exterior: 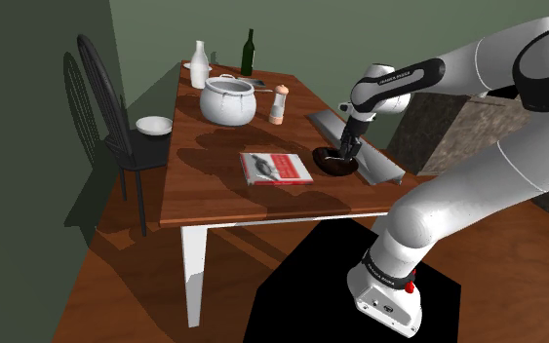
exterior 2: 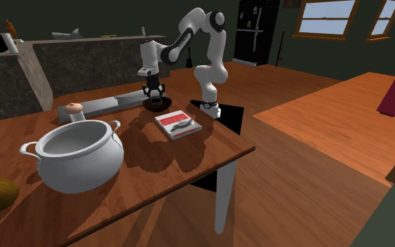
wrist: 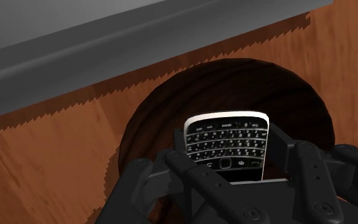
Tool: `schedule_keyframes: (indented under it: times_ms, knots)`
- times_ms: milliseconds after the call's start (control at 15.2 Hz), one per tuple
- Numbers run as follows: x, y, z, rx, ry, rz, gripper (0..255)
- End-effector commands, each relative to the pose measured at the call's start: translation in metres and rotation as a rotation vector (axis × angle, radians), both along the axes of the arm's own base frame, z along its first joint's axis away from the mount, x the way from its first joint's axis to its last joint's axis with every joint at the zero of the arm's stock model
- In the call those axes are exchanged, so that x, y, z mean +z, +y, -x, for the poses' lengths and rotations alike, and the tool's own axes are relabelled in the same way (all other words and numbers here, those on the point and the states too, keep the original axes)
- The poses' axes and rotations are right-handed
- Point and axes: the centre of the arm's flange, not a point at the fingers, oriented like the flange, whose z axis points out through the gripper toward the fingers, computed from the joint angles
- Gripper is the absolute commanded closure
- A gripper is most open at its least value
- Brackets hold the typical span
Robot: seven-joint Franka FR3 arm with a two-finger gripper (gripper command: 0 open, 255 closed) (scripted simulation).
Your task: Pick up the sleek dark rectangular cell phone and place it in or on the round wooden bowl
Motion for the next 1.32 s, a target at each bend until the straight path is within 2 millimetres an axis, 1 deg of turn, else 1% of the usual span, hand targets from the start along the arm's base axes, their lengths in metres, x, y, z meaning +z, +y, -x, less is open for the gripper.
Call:
schedule_keyframes:
  times_ms: [0,66,132,462,660,726,1254]
  knots:
    - [0.000,0.000,0.000,0.000,0.000,0.000,255]
    - [0.000,0.000,0.000,0.000,0.000,0.000,255]
    - [0.000,0.000,0.000,0.000,0.000,0.000,0]
    - [0.000,0.000,0.000,0.000,0.000,0.000,0]
    - [0.040,-0.001,0.000,0.000,0.000,0.000,0]
    - [0.050,-0.001,0.000,0.000,0.000,0.000,0]
    - [0.050,-0.001,0.000,0.000,0.000,0.000,0]
